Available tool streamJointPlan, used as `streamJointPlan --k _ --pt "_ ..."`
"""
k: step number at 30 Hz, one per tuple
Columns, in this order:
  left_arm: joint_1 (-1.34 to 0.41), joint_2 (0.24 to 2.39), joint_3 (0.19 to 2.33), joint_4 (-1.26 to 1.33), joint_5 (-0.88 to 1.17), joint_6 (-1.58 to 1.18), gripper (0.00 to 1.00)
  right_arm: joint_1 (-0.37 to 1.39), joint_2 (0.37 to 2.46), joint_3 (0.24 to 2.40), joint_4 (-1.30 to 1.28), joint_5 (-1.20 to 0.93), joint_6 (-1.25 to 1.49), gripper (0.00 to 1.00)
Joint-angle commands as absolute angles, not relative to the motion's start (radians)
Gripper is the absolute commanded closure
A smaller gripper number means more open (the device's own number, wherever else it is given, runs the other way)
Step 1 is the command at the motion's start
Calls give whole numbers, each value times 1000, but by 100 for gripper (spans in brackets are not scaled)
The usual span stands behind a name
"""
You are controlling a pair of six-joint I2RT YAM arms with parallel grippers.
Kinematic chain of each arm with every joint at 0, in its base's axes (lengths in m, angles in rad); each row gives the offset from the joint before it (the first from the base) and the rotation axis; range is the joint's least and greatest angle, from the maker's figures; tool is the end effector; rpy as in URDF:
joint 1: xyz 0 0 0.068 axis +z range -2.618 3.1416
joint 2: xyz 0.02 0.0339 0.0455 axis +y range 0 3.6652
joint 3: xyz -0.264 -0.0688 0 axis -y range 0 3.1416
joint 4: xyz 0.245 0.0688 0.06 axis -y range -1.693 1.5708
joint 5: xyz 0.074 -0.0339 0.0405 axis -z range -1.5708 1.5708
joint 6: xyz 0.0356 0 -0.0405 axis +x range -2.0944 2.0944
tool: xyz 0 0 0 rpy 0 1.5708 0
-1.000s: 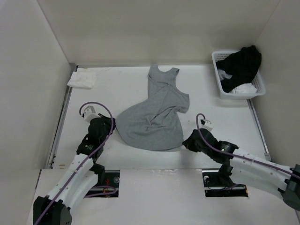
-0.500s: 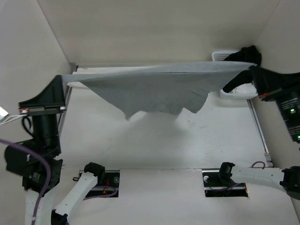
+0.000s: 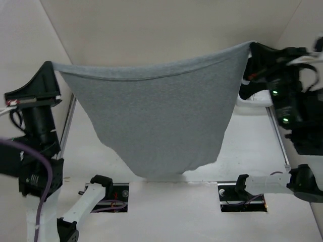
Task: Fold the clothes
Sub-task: Flatten the tank top out
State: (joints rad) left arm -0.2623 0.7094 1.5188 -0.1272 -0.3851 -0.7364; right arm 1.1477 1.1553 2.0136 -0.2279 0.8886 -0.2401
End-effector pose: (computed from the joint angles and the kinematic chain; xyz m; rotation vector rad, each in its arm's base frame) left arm 0.0308 0.0056 0.5717 -0.5691 0.7876 -0.7506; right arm 0.0688 0.0854 0.6365 0.0705 1.1963 0.3802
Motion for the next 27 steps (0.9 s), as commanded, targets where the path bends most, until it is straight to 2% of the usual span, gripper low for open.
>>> streamJointPlan --k 1,4,7,11,13,15,21,27 --pt "-255 880 1406 -134 -388 -693 99 934 1215 1905 -256 703 -88 100" --pt "-202 1044 1351 -94 -397 -710 99 681 1319 1887 -317 435 118 100" --pt "-151 1211 1423 -83 -391 -733 99 511 1480 1994 -339 232 221 100" --pt "-102 1432 1673 -141 -327 -735 99 384 1777 2418 -503 117 296 100" --pt "-84 1483 1787 -170 -307 -735 99 363 1905 2674 -589 100 298 100" --pt "-65 1500 1865 -175 -299 -726 99 349 1966 2833 -615 80 299 100" --pt "-53 1468 1973 -155 -296 -703 99 338 1852 2734 -489 41 328 99" --pt "-51 1373 1886 -103 -319 -664 99 338 1784 2660 -511 43 302 99"
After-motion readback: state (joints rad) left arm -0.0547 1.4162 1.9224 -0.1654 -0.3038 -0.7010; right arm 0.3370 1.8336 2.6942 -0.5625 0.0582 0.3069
